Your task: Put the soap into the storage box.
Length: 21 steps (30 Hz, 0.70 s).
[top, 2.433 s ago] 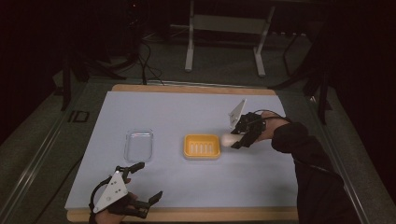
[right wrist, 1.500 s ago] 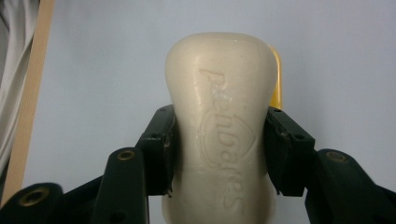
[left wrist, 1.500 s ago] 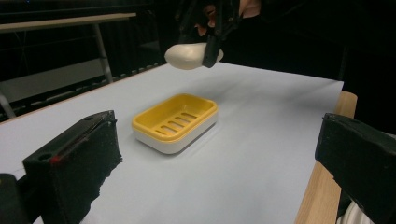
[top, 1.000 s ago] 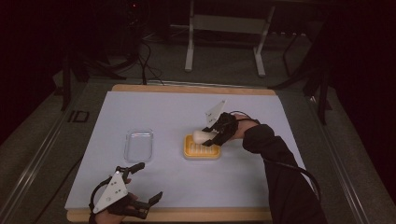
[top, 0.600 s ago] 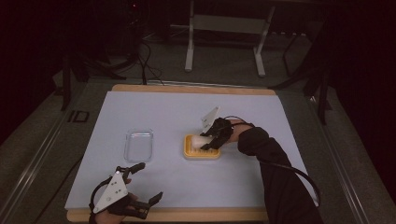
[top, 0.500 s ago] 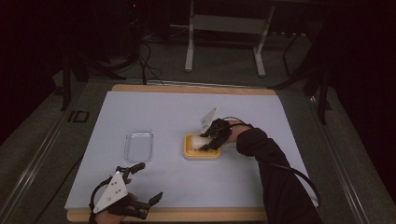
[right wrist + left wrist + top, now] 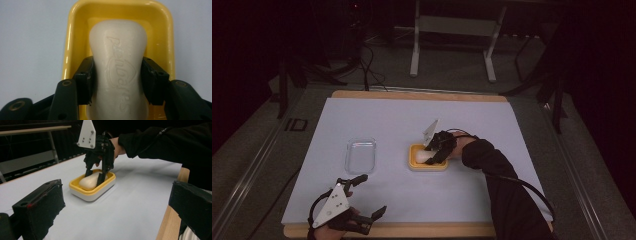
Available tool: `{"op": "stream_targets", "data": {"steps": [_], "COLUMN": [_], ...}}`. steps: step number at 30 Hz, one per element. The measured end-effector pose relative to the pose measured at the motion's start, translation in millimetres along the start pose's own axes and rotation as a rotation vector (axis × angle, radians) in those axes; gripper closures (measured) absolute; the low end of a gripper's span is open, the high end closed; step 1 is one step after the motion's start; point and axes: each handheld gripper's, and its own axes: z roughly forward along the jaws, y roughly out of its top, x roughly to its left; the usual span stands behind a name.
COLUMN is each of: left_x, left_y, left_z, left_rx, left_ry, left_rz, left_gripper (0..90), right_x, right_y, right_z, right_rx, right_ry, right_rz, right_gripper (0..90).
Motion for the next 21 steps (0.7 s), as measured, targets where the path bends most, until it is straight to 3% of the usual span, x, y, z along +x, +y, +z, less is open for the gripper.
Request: {"op": "stream_targets", "data": {"steps": [5,11,12,15,16,18,21], "left_x": [-0.3,-0.5,-0.5,-0.6,-0.8,-0.9,-0.3], "left_y": [0.0,0.0,0.0,0.0,0.0,0.0,0.0], "left_z": [0.1,-0.1,0.2,0.5,0.6,0.8,1.2], "left_rx": [-0.002,-0.001,-0.001,0.003,0.004,0.007,0.010], "left_ry": [0.000,-0.002,-0.002,-0.002,-0.002,-0.003,-0.005], "left_rz": [0.000,0.001,-0.001,0.003,0.003,0.002,0.002], "left_gripper": [0.1,0.1,0.1,0.1,0.1,0.1,0.1], "right_x": [1.0,4.4,7.1,7.7,10.8,12.9,9.5], "right_y": [1.9,3.6,2.7,2.4,1.1,0.6,1.0], "right_z": [-9.8,-31.5,-37.8,-39.1,-43.5,-48.2,-53.1], "right_rx": [-0.023,-0.071,-0.079,-0.075,-0.069,-0.075,-0.059], "right_ry": [-0.002,-0.070,-0.099,-0.114,-0.152,-0.166,-0.155], "right_rz": [0.008,0.030,0.047,0.050,0.058,0.080,0.148], "right_gripper": [46.5,46.1,46.2,46.2,46.2,45.7,40.7]}}
